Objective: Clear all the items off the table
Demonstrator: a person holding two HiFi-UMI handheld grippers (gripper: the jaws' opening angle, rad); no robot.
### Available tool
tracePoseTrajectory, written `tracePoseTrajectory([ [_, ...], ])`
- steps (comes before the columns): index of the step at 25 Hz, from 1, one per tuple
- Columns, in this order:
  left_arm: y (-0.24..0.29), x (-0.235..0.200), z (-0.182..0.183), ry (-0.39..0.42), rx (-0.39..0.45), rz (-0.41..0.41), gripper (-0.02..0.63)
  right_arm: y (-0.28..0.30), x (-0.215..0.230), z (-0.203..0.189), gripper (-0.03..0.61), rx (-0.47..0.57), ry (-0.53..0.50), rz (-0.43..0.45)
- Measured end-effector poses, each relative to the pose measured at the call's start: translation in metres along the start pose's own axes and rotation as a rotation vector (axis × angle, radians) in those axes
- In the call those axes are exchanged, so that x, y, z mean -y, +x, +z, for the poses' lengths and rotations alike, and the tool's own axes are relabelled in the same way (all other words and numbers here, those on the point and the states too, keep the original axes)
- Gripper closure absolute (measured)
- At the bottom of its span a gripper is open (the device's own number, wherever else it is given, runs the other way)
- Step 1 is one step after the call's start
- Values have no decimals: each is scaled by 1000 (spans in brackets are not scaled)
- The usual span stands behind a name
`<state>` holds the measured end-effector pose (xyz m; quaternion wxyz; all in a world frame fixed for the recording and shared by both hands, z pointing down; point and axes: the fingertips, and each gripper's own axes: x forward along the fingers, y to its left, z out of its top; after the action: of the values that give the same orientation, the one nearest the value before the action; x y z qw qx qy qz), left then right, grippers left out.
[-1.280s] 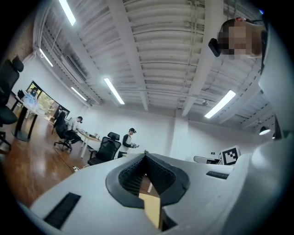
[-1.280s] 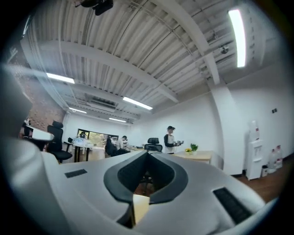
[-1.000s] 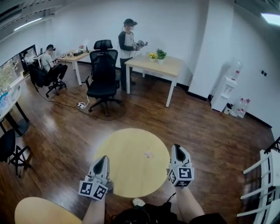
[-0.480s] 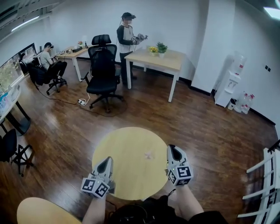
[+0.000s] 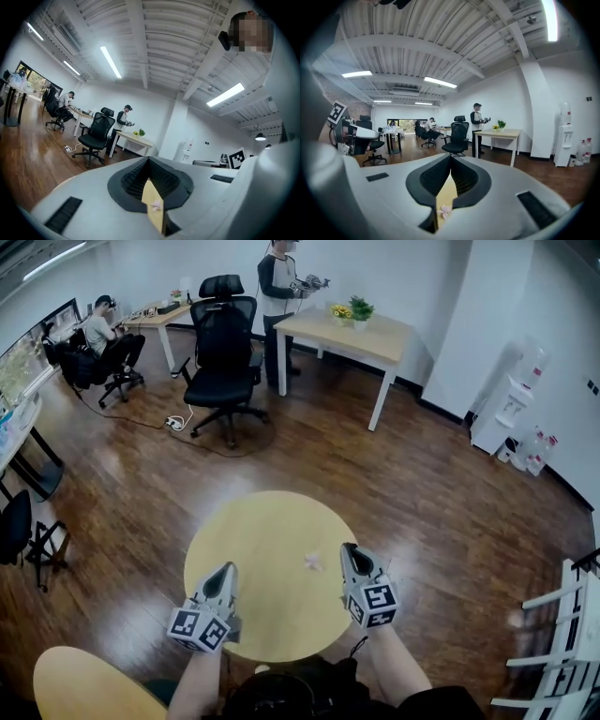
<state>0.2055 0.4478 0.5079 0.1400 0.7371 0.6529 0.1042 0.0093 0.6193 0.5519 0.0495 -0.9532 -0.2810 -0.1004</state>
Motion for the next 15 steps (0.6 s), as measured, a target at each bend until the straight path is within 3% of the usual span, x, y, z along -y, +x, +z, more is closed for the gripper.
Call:
tracePoseTrajectory([
  [8,-1,-22,-42,-40,-39,146,623,8,4,-63,575,-156,24,35],
  [15,6,-24,-80,-76,-115,190,623,14,-6,-105,535,-280,34,114],
])
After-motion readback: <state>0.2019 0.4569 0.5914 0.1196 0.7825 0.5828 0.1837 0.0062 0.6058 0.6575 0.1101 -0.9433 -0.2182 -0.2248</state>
